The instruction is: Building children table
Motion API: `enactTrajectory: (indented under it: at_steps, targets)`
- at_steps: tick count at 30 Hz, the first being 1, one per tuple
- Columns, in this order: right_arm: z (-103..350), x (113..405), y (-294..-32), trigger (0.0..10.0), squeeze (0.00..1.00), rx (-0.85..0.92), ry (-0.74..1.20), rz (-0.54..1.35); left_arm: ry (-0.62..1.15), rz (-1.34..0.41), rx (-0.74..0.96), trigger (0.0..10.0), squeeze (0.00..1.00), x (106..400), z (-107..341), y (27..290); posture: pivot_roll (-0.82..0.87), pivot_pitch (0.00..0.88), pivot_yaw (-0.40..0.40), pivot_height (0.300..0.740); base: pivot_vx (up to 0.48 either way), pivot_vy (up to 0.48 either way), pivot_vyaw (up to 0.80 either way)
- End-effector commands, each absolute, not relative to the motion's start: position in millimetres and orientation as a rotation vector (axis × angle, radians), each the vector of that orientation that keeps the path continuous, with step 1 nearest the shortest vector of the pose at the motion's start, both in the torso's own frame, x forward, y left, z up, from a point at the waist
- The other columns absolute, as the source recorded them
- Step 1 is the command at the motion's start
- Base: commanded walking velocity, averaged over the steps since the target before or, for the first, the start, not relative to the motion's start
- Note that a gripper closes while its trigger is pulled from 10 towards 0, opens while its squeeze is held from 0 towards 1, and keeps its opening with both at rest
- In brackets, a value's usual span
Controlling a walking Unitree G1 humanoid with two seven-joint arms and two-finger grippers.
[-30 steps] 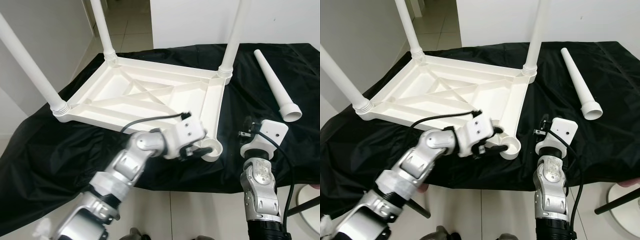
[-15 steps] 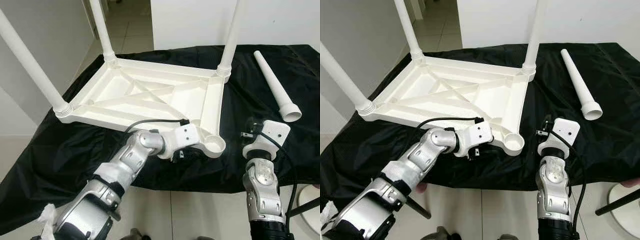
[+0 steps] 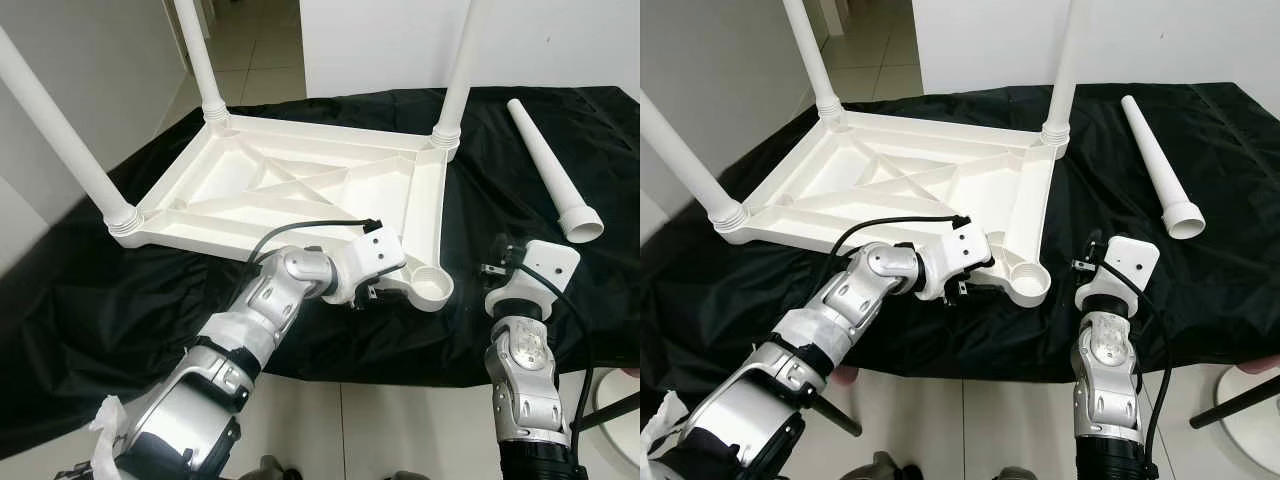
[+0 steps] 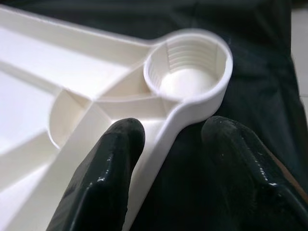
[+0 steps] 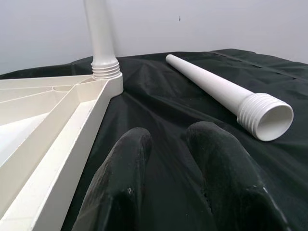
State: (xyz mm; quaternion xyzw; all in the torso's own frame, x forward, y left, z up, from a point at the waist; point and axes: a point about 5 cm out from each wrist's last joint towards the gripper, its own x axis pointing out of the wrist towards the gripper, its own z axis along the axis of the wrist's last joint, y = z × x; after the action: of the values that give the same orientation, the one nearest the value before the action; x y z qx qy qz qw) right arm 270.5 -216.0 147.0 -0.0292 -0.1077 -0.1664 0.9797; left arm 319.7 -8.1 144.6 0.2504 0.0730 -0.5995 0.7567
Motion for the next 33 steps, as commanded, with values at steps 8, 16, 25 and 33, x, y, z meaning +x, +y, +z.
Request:
enactTrajectory:
  at_steps: [8,16,25,33]
  targets:
    - [147,272,-214,10.0,0.00,-0.045,-0.219,-0.335,0.169,-0.961,0.689,10.0,0.00,341,132,1,-0.13,0.012,0.115,0.740,0.000,0.000,0.00]
    - [147,274,-213,10.0,0.00,-0.041,-0.221,-0.334,0.132,-1.022,0.697,10.0,0.00,332,134,-20,-0.13,0.011,0.117,0.740,0.000,0.000,0.00]
    - [147,274,-211,10.0,0.00,-0.038,-0.222,-0.331,0.074,-1.151,0.672,10.0,0.00,311,137,-43,-0.13,0.007,0.123,0.740,0.000,0.000,0.00]
    - [151,280,-216,10.0,0.00,-0.051,-0.238,-0.332,0.000,-1.253,0.576,10.0,0.00,306,154,-42,-0.12,0.002,0.125,0.740,0.000,0.000,0.00]
